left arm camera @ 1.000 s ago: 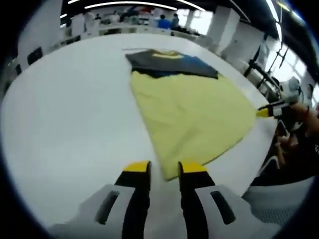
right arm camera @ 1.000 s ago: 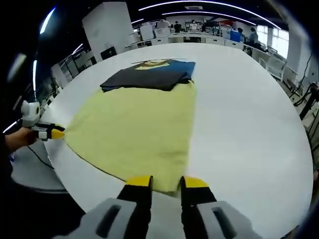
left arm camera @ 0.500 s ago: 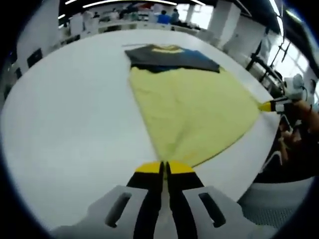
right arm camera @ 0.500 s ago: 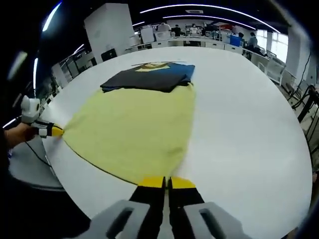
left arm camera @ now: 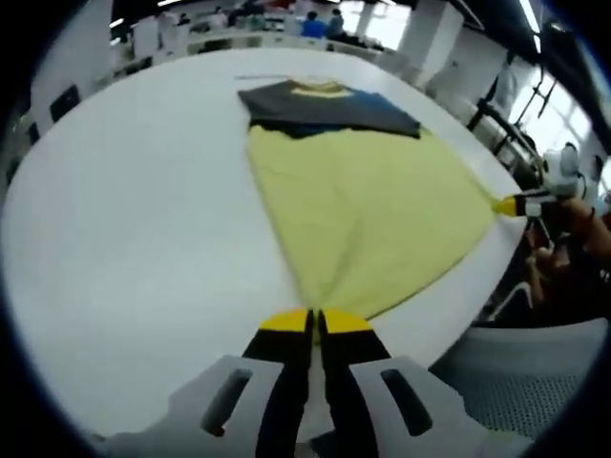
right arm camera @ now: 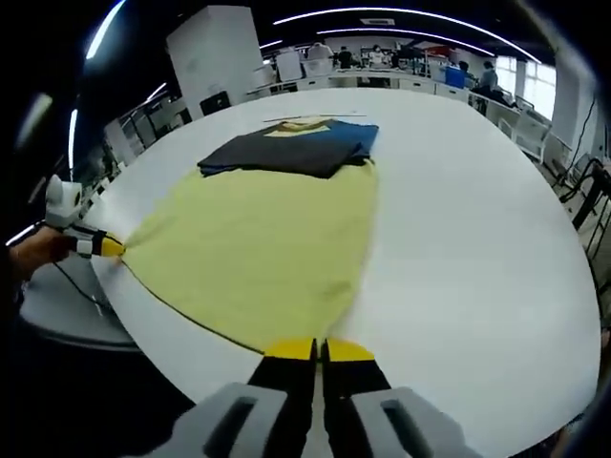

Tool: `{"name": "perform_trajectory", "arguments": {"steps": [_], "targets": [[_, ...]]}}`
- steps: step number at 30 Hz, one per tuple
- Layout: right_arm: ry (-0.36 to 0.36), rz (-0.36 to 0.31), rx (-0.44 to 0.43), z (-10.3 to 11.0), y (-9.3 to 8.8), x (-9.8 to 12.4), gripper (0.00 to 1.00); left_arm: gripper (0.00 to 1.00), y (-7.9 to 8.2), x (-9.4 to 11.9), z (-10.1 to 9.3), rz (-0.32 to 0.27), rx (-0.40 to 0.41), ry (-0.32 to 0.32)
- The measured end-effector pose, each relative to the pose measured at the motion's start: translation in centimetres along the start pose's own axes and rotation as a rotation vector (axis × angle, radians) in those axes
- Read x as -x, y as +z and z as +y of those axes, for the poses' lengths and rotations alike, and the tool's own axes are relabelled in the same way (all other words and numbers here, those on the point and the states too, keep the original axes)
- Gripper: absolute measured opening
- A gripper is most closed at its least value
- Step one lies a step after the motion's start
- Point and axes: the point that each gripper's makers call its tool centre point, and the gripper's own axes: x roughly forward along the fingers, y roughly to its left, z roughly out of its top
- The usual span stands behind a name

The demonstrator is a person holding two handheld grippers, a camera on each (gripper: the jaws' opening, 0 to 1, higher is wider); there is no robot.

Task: Fold the garment on the visible template until the final outline fits inside the template.

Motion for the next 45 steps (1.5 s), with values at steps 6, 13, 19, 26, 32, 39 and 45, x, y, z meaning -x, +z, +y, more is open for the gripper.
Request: {"name": "perform_trajectory", "arguments": {"steps": [6,13,19,26,32,39,45], "targets": [[0.028,0.006,-0.013,1.0,-1.0,0.6,0.00,0.00,-1.0,0.9,0.2,0.006,-0.014,0.013],[0.046,0.018,-0.010,2.0,-1.9,0.9,0.00,0.00,-2.0,1.7,0.2,0.026,0.002,0.031],[0.053,0.024,-0.011,2.5,-2.7,1.2,0.00,0.00,-2.8,2.4,-0.1,0.050,-0.011,0.037],[0.061,0.026,-0.016,3.1,-3.5,1.7,0.00,0.00,-3.9,3.1,-0.4,0.062,-0.002,0.038],[0.071,0.030,-0.013,3.7,-4.1,2.1,0.00,0.00,-4.5,3.4,-0.5,0.079,-0.004,0.040],[0.077,0.048,0.008,4.1,-4.7,2.5,0.00,0.00,-5.2,3.9,-0.7,0.091,0.005,0.034],[0.082,0.080,-0.009,4.2,-5.2,2.8,0.00,0.00,-5.7,4.3,-1.0,0.105,0.025,0.022]]}}
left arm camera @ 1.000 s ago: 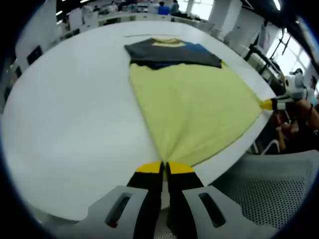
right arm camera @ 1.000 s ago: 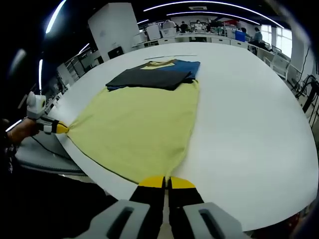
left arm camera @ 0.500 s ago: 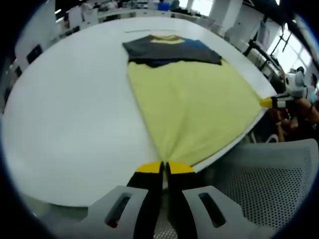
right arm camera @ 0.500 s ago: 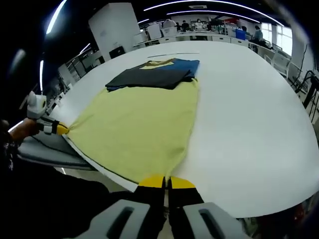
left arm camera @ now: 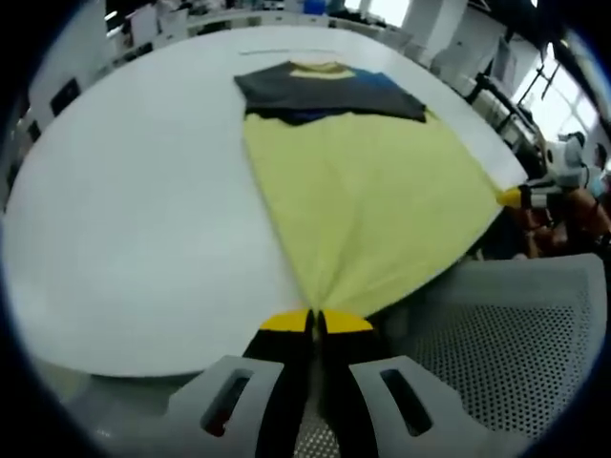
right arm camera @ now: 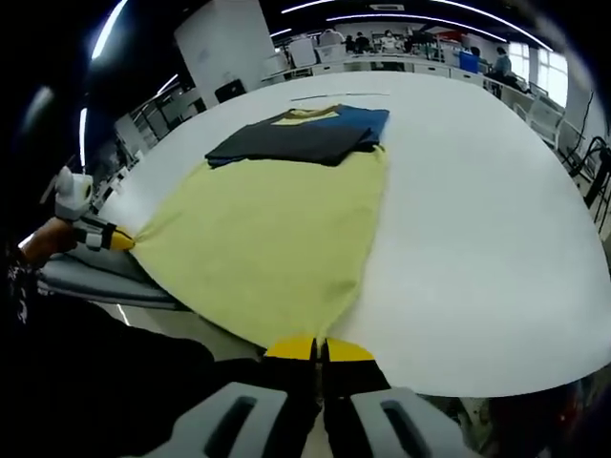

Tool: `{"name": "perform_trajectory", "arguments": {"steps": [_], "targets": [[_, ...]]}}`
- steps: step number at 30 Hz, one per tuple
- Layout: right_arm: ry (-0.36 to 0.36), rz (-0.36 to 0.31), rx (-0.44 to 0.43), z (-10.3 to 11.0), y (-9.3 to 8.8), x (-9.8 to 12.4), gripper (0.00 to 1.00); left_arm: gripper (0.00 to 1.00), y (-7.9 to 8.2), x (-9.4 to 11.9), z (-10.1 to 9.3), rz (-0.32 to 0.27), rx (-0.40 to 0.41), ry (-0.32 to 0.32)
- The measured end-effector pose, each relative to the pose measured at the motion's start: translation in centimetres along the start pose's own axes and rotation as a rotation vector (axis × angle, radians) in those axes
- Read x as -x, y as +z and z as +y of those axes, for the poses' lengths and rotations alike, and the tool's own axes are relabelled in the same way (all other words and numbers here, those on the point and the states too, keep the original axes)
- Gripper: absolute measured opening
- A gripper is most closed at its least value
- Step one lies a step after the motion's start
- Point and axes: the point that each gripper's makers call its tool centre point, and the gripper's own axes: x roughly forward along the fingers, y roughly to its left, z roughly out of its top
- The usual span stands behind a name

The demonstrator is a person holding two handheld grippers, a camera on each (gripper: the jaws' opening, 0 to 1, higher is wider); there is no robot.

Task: Fold the garment on the visible template until the final outline fits inside the template.

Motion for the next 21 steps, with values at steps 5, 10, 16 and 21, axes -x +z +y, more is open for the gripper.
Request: {"name": "perform_trajectory", "arguments": {"steps": [5,10,16,21], "targets": [[0.015,-0.010,-0.024,0.3,0.7,0.6,0.00,0.00,0.6,0.9,-0.1,-0.007,0.020,-0.010],[0.038,-0.039,-0.045,0.5,2.3,1.6,0.00,0.00,3.0,2.3,-0.3,-0.064,0.041,-0.032],[0.044,-0.088,-0.027,0.7,5.1,2.9,0.00,0.00,5.2,3.4,-0.1,-0.112,0.042,-0.036],[0.040,-0.113,0.003,0.5,7.0,3.6,0.00,0.00,6.9,4.4,-0.1,-0.149,0.053,-0.035]]}}
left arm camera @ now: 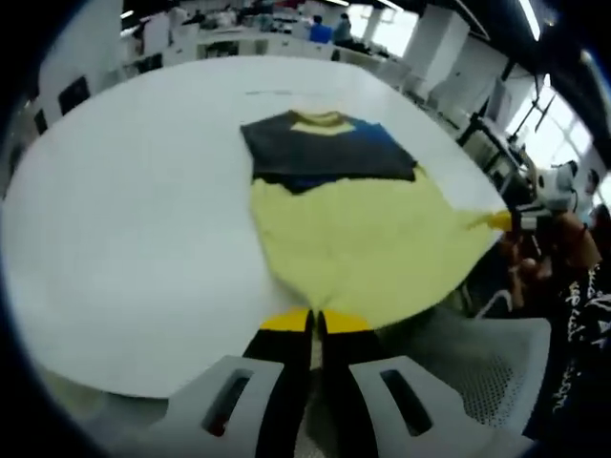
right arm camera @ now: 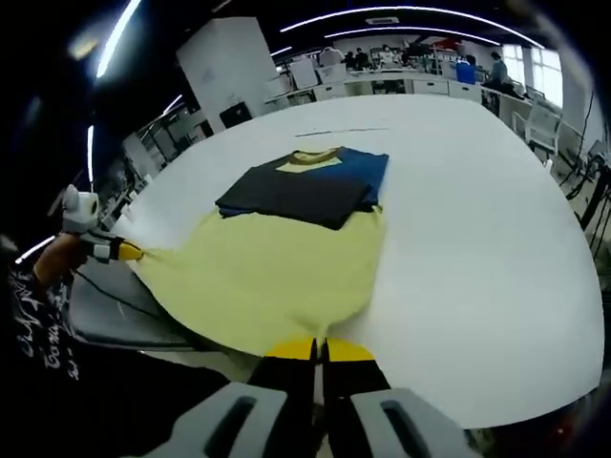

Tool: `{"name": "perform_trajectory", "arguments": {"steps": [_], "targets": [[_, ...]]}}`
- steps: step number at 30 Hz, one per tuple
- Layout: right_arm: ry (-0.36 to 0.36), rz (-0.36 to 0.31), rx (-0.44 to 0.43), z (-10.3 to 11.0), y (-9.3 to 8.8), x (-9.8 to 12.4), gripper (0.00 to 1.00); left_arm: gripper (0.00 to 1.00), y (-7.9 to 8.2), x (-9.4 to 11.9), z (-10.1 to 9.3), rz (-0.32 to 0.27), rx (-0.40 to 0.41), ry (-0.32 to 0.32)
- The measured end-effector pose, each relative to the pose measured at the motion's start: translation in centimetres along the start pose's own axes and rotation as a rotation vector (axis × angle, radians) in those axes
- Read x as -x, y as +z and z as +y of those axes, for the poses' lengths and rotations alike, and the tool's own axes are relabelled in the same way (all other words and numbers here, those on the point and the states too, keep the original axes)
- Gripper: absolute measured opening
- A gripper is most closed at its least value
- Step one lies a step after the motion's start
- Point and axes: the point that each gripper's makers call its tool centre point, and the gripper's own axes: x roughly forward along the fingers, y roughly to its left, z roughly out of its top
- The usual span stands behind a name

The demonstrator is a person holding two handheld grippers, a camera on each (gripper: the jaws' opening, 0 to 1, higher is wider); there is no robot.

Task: Fold the garment on the visible template until the final outline fits inside the template.

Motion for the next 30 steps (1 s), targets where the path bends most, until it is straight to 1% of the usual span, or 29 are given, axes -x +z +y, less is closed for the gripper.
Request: {"name": "perform_trajectory", "arguments": {"steps": [1,3,8,13,18,23,25,30], "targets": [[-0.004,-0.016,0.011,-0.2,0.9,0.1,0.00,0.00,0.5,0.2,-0.1,-0.010,0.000,0.001],[-0.007,-0.027,0.020,-0.3,1.6,0.3,0.00,0.00,1.4,0.5,-0.1,-0.026,0.000,0.001],[-0.015,-0.079,0.041,-0.7,4.3,0.7,0.00,0.00,3.3,1.1,-0.1,-0.063,-0.013,0.006],[-0.023,-0.110,0.060,-1.0,6.3,0.8,0.00,0.00,5.6,1.5,0.1,-0.116,-0.016,0.019],[-0.015,-0.153,0.046,-1.0,8.3,0.6,0.00,0.00,8.0,1.5,0.7,-0.154,-0.046,0.055],[-0.028,-0.186,0.045,-1.4,10.2,0.4,0.00,0.00,10.0,1.4,1.2,-0.197,-0.036,0.060],[-0.037,-0.200,0.042,-1.5,11.2,0.2,0.00,0.00,11.1,1.4,1.6,-0.232,-0.026,0.072],[-0.057,-0.236,0.057,-1.8,13.4,0.0,0.00,0.00,12.9,1.3,2.0,-0.285,-0.038,0.085]]}}
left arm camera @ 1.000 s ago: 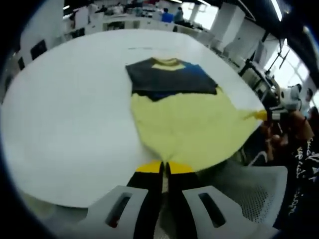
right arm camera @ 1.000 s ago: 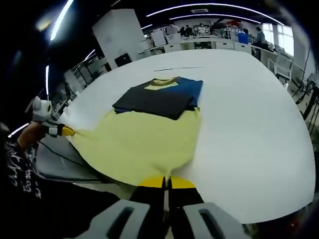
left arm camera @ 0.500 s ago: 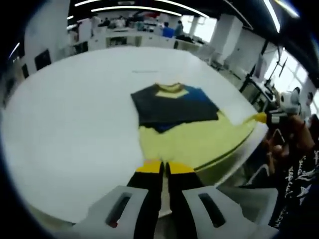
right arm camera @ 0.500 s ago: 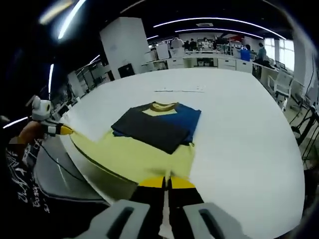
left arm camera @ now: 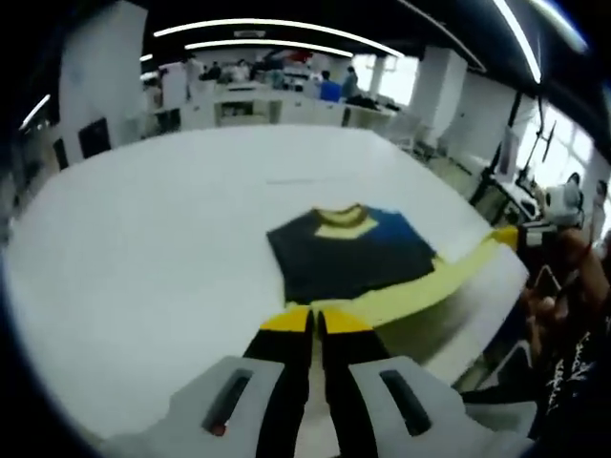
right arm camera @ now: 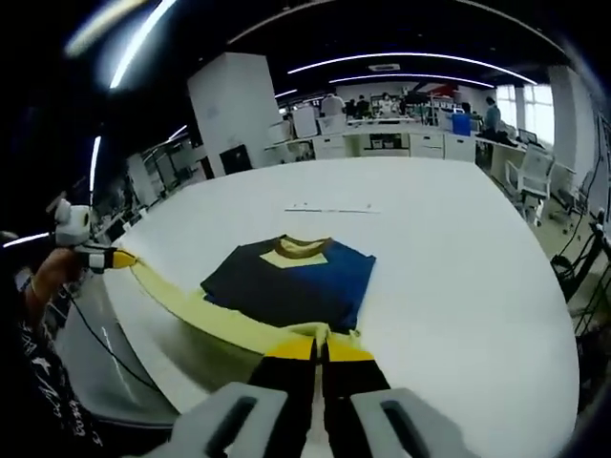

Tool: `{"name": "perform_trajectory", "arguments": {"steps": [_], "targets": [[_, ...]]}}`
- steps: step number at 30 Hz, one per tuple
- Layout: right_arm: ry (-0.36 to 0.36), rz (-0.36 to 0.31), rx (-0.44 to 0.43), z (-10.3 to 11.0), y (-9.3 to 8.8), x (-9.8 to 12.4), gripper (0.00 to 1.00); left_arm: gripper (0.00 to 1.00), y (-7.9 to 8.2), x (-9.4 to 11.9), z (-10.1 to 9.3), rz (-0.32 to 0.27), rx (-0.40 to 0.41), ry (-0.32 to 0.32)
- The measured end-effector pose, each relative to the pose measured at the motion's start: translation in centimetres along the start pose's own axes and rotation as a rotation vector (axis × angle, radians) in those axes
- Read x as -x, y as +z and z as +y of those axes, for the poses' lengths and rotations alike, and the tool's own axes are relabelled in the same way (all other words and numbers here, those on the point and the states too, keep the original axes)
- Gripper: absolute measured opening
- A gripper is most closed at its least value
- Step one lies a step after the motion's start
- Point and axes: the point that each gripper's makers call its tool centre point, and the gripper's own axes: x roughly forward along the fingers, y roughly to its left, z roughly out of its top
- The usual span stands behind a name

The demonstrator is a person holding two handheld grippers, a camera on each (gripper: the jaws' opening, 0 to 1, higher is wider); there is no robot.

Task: Fold the garment on the visible template until the final outline fits inside the template.

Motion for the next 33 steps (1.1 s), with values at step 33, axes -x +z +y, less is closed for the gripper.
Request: {"name": "perform_trajectory", "arguments": {"steps": [33], "targets": [[-0.109,-0.178,0.026,-4.3,9.9,-6.6,0.00,0.00,10.1,-7.9,4.4,-0.253,0.068,0.114]]}}
